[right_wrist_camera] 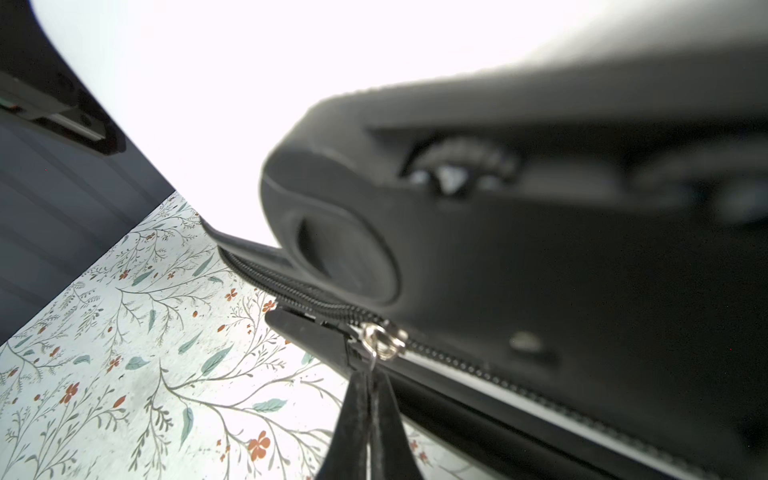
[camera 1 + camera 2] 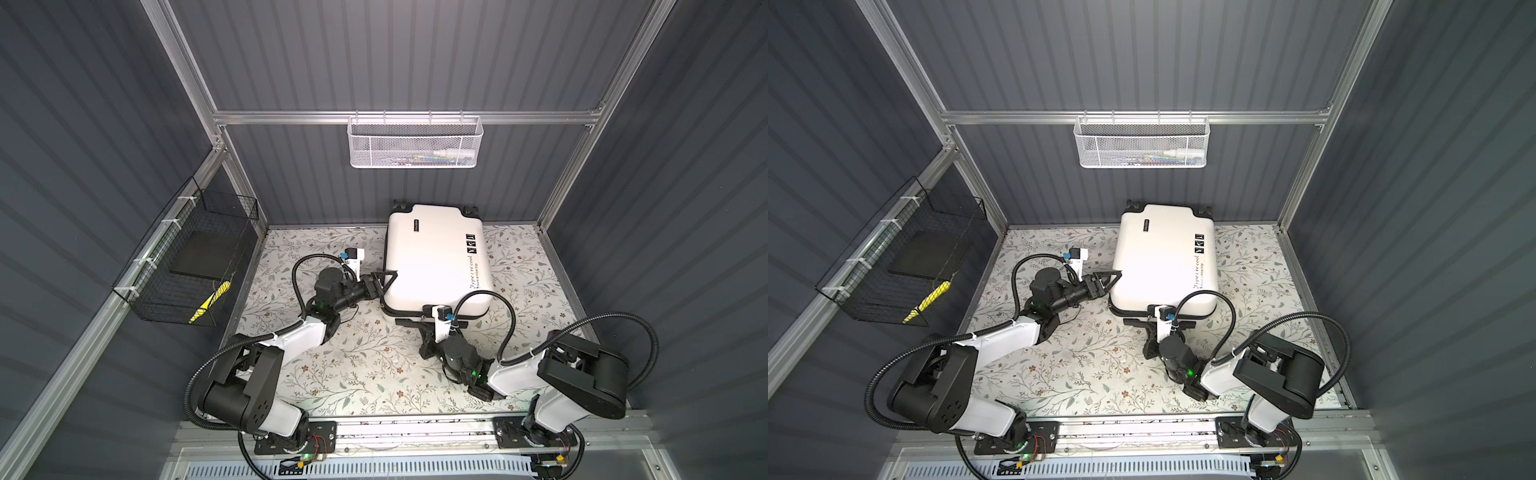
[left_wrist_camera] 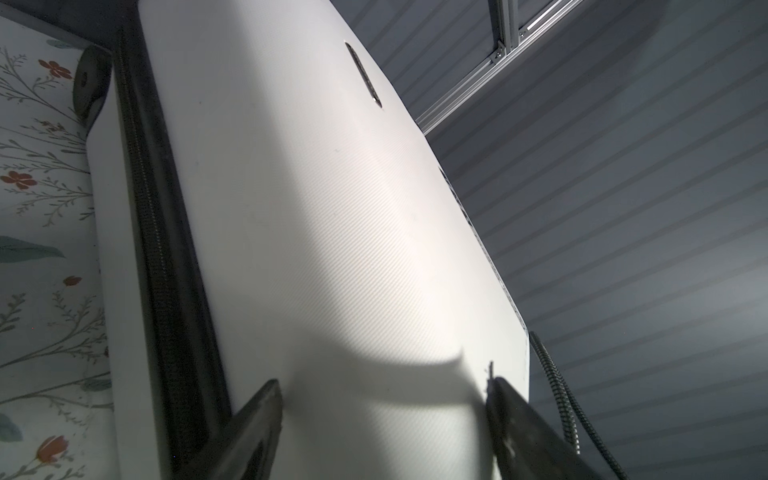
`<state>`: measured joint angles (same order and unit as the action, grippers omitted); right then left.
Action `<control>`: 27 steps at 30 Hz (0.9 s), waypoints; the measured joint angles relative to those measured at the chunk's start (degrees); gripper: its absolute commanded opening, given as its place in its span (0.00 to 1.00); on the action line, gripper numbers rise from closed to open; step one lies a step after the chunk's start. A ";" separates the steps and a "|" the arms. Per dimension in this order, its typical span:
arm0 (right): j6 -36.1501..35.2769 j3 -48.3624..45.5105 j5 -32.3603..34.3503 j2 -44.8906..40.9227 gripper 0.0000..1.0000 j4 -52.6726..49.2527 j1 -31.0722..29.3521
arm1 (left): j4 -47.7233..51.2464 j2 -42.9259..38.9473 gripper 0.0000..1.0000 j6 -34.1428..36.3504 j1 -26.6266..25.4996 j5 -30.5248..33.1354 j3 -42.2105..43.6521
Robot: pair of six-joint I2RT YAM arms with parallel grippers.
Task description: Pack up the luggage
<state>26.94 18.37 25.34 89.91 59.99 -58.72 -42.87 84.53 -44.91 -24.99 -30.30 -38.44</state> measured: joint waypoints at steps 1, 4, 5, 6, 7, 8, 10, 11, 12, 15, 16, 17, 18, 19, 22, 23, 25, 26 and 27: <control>0.02 -0.24 0.04 -0.26 0.00 -0.02 0.09 | -0.42 0.00 0.77 -0.20 -0.48 0.63 0.22; 0.09 -0.46 0.52 -0.39 0.00 0.02 0.20 | -1.44 0.02 0.77 -0.46 -1.75 2.60 0.66; 0.17 -0.46 0.72 -0.39 0.00 0.04 0.22 | -1.86 0.15 0.77 -0.59 -2.16 3.32 0.70; 0.22 -0.44 1.03 -0.39 0.00 0.09 0.22 | -2.38 0.35 0.77 -0.70 -2.64 4.07 0.70; 0.22 -0.37 1.49 -0.39 0.00 0.02 0.15 | -3.13 0.70 0.77 -0.83 -3.17 4.96 0.70; 0.09 -0.15 2.08 -0.39 0.00 -0.35 -0.04 | -3.69 1.05 0.77 -0.96 -3.52 5.53 0.70; -0.61 1.79 3.13 -0.11 0.00 -2.69 -1.53 | -5.40 2.03 0.76 -1.49 -4.66 6.51 0.70; -1.09 3.02 3.65 0.37 0.00 -3.93 -2.49 | -6.14 2.38 0.76 -1.75 -5.22 6.78 0.70; -1.64 4.48 4.20 1.09 0.00 -5.38 -3.54 | -6.78 2.75 0.76 -1.95 -5.86 6.97 0.70; -2.69 7.61 4.55 3.06 0.00 -7.10 -5.31 | -8.63 3.82 0.76 -2.43 -7.76 6.91 0.70; -2.95 7.98 4.48 3.50 0.00 -7.15 -5.60 | -9.16 4.15 0.76 -2.60 -8.33 6.71 0.70; -3.04 8.07 4.46 3.61 0.00 -7.13 -5.73 | -9.51 4.44 0.76 -2.78 -8.83 6.40 0.70; -3.04 8.07 4.42 3.58 0.00 -7.13 -5.79 | -9.84 4.68 0.76 -2.99 -9.33 6.03 0.70; -3.02 8.04 4.26 3.58 0.00 -6.95 -5.79 | -9.97 4.76 0.76 -3.23 -9.84 5.57 0.70; -3.45 7.28 4.07 3.17 0.00 -6.36 -5.81 | -9.88 4.74 0.76 -3.37 -10.56 5.18 0.70; -3.41 6.93 3.85 2.97 0.00 -6.05 -5.77 | -9.75 4.72 0.77 -3.34 -10.58 5.09 0.70; -3.41 5.90 3.04 2.40 0.00 -5.20 -5.57 | -8.70 4.24 0.78 -3.10 -10.67 4.96 0.70; -3.41 5.35 2.64 2.14 0.00 -4.72 -5.46 | -7.93 3.87 0.78 -2.86 -10.75 5.01 0.68; -3.37 4.81 2.23 1.86 0.00 -4.26 -5.40 | -6.86 3.32 0.78 -2.45 -10.88 4.98 0.68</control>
<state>23.57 23.18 27.57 91.77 55.72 -64.12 -49.74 87.85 -47.35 -35.88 -25.32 -37.76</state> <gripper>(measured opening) 0.045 0.776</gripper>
